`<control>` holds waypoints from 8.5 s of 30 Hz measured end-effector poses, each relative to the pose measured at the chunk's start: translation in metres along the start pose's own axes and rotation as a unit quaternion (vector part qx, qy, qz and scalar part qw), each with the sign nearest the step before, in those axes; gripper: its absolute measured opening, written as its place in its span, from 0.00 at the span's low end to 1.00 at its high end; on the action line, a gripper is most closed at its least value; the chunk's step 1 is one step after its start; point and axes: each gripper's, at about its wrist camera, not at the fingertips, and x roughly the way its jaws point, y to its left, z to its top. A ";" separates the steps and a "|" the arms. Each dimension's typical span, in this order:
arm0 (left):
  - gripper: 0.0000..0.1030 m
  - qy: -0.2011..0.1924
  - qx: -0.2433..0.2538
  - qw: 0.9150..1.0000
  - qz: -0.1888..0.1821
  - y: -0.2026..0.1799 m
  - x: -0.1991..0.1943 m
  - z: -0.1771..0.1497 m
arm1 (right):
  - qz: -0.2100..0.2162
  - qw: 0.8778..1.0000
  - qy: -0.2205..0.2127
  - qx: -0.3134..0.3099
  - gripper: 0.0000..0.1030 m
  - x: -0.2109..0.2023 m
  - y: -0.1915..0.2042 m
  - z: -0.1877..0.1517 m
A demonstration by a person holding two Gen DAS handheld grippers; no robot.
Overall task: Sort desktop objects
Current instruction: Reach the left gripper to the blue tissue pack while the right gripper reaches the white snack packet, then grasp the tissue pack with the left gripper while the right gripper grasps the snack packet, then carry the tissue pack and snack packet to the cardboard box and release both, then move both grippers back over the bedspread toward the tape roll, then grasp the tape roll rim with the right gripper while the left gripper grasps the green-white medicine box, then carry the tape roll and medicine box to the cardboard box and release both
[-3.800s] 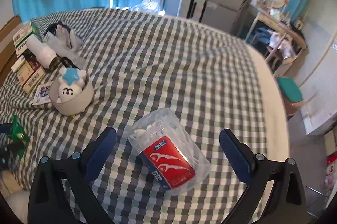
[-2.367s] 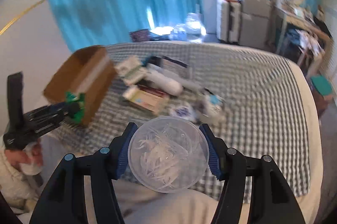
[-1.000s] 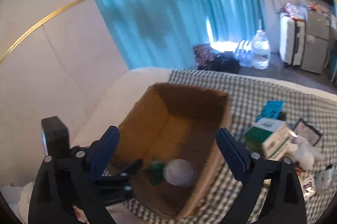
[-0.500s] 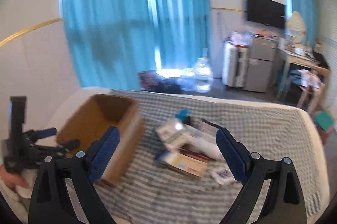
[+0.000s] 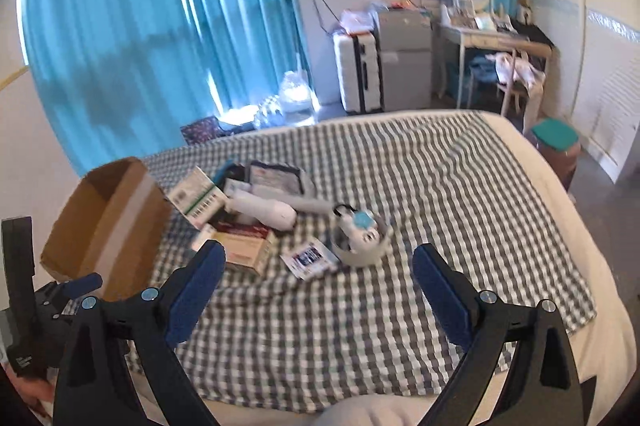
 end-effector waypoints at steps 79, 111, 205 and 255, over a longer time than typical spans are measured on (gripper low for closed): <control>0.67 -0.033 -0.030 0.996 -0.077 0.030 -0.008 0.007 | 0.091 0.990 0.107 -0.014 0.05 0.072 0.073 -0.023; 0.67 -0.088 -0.127 0.987 0.034 0.262 -0.052 0.071 | 0.237 0.949 0.099 -0.183 0.06 0.110 0.358 0.033; 0.90 0.006 -0.284 0.954 0.102 0.053 0.139 0.091 | -0.088 0.987 0.130 -0.041 0.80 0.257 -0.032 -0.018; 0.89 -0.120 -0.108 0.983 0.088 0.179 -0.150 0.073 | 0.183 0.975 0.004 -0.124 0.80 0.025 0.257 0.037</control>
